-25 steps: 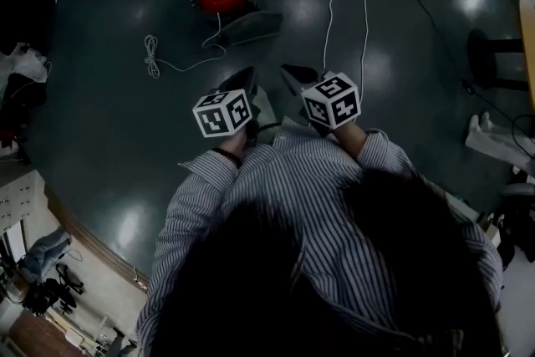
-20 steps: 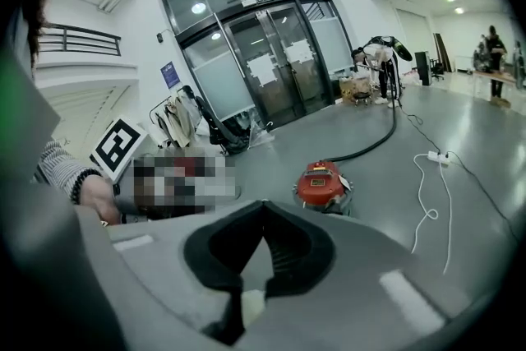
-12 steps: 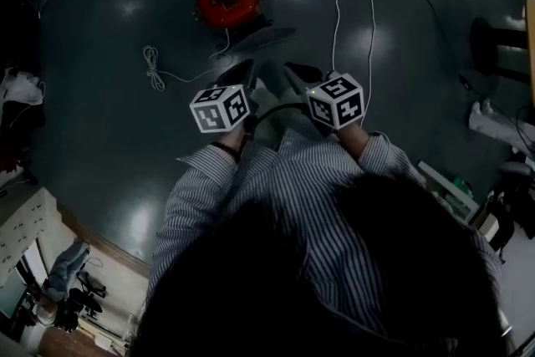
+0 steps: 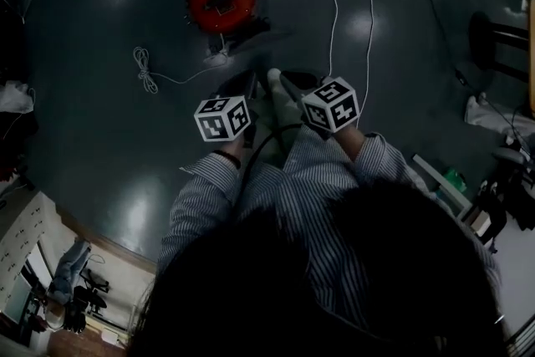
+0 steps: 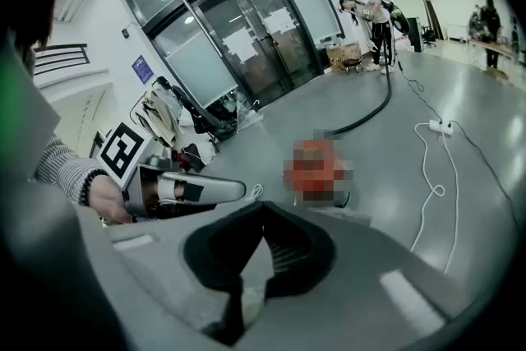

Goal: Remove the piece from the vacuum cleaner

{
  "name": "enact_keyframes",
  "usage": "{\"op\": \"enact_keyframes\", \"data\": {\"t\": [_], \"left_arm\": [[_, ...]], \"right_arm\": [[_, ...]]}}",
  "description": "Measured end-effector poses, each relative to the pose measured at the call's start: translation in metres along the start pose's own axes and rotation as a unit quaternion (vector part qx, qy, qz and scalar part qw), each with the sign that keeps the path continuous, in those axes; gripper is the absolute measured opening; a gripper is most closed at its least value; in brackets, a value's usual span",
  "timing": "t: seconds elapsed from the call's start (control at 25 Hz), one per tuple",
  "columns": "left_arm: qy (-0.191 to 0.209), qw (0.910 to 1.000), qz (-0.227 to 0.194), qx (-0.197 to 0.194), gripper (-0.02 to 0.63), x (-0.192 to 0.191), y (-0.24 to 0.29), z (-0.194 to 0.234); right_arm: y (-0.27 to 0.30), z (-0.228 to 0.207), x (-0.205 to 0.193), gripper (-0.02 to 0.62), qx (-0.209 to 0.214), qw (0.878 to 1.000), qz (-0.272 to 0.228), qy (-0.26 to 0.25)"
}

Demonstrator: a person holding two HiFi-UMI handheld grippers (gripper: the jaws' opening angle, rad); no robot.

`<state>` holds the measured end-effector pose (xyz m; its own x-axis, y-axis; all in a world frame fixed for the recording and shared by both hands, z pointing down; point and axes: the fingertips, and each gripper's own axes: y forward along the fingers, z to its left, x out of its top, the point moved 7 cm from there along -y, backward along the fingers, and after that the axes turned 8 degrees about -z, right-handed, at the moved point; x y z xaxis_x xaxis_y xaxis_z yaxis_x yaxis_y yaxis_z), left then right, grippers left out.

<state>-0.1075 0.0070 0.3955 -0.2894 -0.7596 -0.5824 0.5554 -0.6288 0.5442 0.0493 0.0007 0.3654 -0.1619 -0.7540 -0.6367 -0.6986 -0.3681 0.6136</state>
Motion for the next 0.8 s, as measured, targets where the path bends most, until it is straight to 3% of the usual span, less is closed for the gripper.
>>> {"op": "enact_keyframes", "data": {"t": [0.32,0.52,0.8], "left_arm": [[0.012,0.9995,0.029,-0.003,0.013,-0.015,0.047,0.029],[0.028,0.9984,0.049,-0.005,0.107,-0.033,0.089,0.059],[0.101,0.9911,0.087,0.009,0.201,-0.069,0.138,0.107]], "right_arm": [[0.045,-0.050,-0.001,0.021,0.005,0.999,0.031,-0.025],[0.078,-0.087,-0.016,0.058,0.009,0.996,0.058,-0.071],[0.128,-0.142,-0.058,0.097,0.012,0.984,0.109,-0.142]]}}
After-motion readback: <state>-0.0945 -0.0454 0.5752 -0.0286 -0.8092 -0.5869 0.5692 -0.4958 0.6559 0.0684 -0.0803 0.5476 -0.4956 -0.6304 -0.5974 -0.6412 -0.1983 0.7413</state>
